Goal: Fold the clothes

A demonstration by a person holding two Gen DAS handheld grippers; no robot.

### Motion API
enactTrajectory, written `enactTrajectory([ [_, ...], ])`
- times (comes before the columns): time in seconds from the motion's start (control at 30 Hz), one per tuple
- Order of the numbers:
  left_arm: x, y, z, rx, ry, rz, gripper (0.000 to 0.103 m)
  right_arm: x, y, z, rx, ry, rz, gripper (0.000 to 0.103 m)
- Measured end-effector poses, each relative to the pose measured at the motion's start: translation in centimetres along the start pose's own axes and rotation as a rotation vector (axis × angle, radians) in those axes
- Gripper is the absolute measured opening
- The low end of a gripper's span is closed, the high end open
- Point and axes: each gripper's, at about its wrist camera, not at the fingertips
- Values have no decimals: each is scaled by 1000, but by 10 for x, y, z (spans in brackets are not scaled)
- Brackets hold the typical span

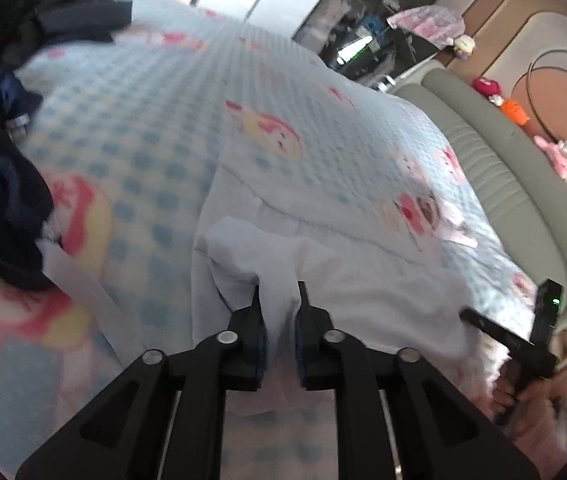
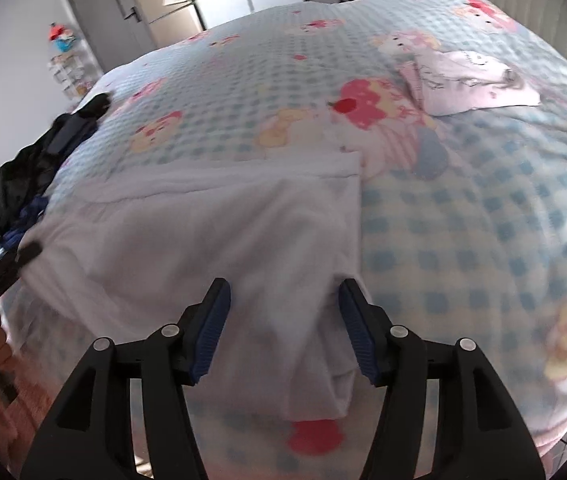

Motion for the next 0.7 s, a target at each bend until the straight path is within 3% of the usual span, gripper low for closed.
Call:
enactTrajectory([
  [0.03,3,-1,0,-1,30,9,40,-1,-2,-2,-13,10,-10,59],
  [0.07,3,-2,0,-15,41,6,60,-2,-5,-4,-20,0,-24,64],
  [0.13,2,-10,-4,-27,12,-22,61,-4,-7,-14,12,-28,-33,66],
  [0.2,0,-16,-21,27,-22,-55,60,-3,-8,-29,54,-41,-24,67],
  [0.23,-2,-19,-30,53,-39,-71,49,-2,-8,-34,63,-46,-19,66],
  [0.3,-9,-18,-39,77,-92,-113,23,2,-7,-36,58,-55,0,39],
  [0.33,-15,-18,-41,83,-122,-142,21,4,-7,-32,46,-60,11,23],
  [0.37,-20,-20,-37,65,-127,-159,16,7,-6,-27,34,-65,22,16],
  [0.53,-40,-45,-14,-29,-133,-224,12,8,-11,3,-64,-78,22,13],
  [0.7,-52,-91,-14,-82,-136,-277,12,0,-41,22,-177,-101,-43,13],
])
Point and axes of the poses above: each gripper's, at about its wrist camera, not at the fingertips, and z roughly against the way its jaws point, x to its left, y to its underside, and after that the axes turned 9 degrees about -z, right-handed
